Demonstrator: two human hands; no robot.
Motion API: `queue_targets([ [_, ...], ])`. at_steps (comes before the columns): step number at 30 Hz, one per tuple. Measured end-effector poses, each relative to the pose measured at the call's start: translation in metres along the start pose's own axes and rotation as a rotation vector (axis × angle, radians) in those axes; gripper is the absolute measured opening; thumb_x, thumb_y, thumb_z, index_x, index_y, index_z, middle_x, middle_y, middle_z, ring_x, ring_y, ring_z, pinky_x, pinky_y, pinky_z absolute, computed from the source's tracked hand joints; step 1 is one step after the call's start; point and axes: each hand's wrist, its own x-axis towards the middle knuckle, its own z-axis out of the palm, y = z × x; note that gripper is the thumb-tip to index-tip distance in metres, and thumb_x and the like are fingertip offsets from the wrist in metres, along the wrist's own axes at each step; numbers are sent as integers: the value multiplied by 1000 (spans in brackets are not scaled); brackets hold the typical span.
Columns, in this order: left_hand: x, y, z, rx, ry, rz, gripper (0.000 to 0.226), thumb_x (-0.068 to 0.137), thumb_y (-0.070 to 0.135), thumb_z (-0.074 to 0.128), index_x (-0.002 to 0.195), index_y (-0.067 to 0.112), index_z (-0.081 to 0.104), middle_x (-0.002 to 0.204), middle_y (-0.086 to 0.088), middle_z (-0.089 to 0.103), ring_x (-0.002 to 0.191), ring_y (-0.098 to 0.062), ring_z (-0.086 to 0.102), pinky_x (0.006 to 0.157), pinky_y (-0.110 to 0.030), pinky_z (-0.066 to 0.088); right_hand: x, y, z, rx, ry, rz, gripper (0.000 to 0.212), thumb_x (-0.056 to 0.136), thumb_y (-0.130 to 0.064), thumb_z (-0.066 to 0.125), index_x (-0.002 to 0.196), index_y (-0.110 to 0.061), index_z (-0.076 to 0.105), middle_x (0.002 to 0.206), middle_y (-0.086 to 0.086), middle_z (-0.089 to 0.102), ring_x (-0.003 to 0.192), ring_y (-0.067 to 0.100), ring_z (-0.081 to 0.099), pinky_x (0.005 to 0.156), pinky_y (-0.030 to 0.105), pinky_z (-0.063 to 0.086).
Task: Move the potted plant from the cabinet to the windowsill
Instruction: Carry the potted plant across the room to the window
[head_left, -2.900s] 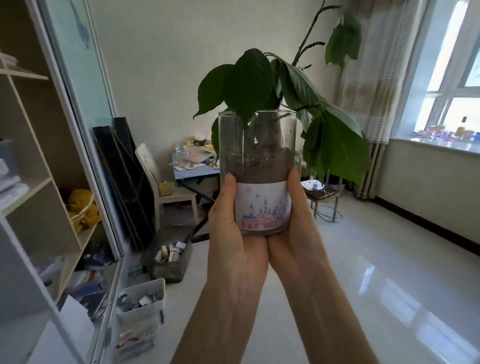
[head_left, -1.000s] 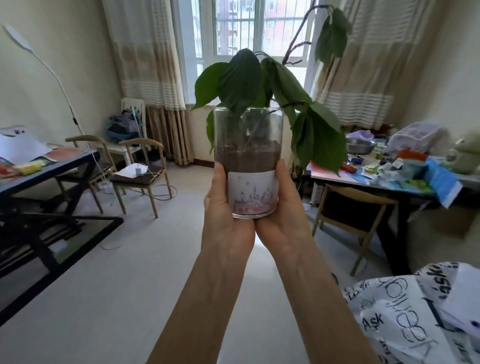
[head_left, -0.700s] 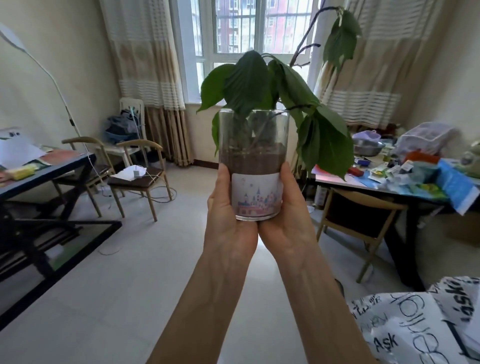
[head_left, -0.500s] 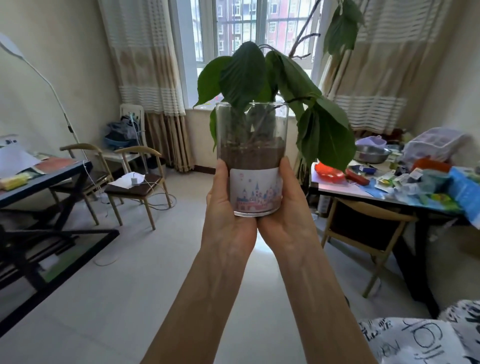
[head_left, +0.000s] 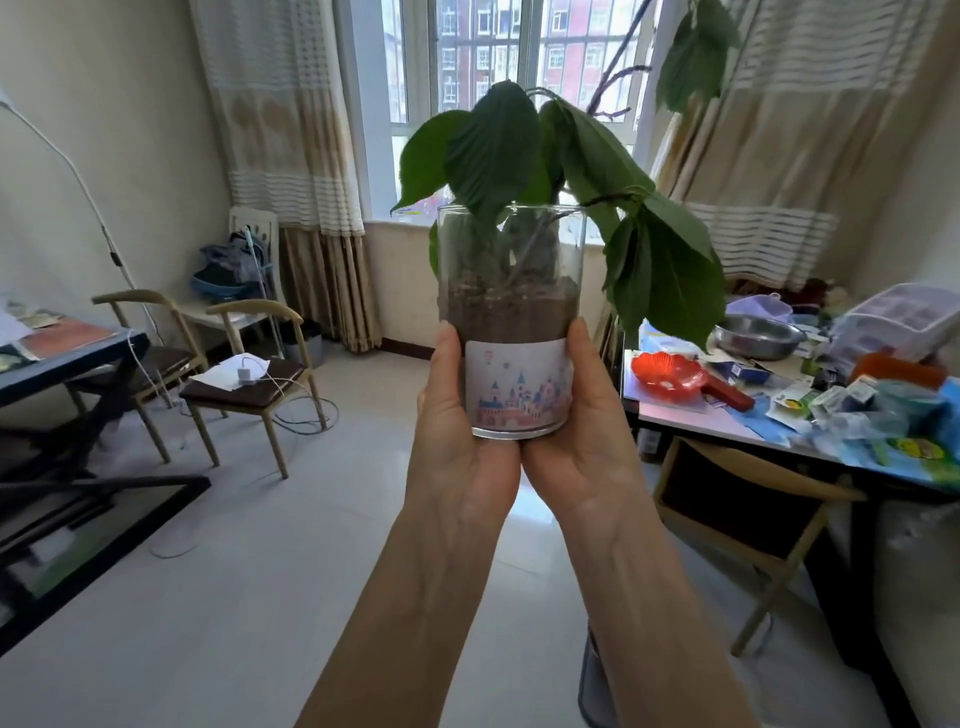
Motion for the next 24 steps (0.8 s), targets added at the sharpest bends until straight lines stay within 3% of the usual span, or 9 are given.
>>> queue_targets([
  [11, 91, 19, -9, -2, 38, -2, 47, 96, 40, 55, 137, 17, 62, 134, -19, 67, 118, -40, 64, 99, -56, 50, 95, 9, -13, -12, 46, 11, 80, 68, -39, 76, 142, -13, 59, 144, 17, 62, 133, 39, 58, 104, 54, 51],
  [15, 140, 38, -11, -4, 8, -33, 49, 96, 40, 55, 139, 17, 60, 136, -18, 66, 121, -38, 63, 99, -55, 50, 147, 18, -14, -5, 33, -18, 101, 49, -41, 93, 141, -14, 60, 141, 16, 65, 131, 38, 60, 101, 53, 54],
  [19, 198, 67, -5, -2, -16, -46, 50, 95, 40, 56, 138, 14, 61, 134, -19, 67, 121, -37, 64, 96, -54, 52, 211, 25, -6, 3, -2, -53, 89, 62, -40, 85, 142, -13, 58, 145, 17, 61, 133, 38, 58, 105, 55, 50],
  [24, 259, 94, -12, 25, -59, -43, 53, 94, 41, 57, 140, 15, 59, 136, -18, 66, 125, -37, 63, 91, -55, 56, 269, 37, -1, 13, -54, -72, 89, 65, -40, 84, 145, -12, 56, 147, 18, 60, 135, 38, 56, 106, 54, 50],
])
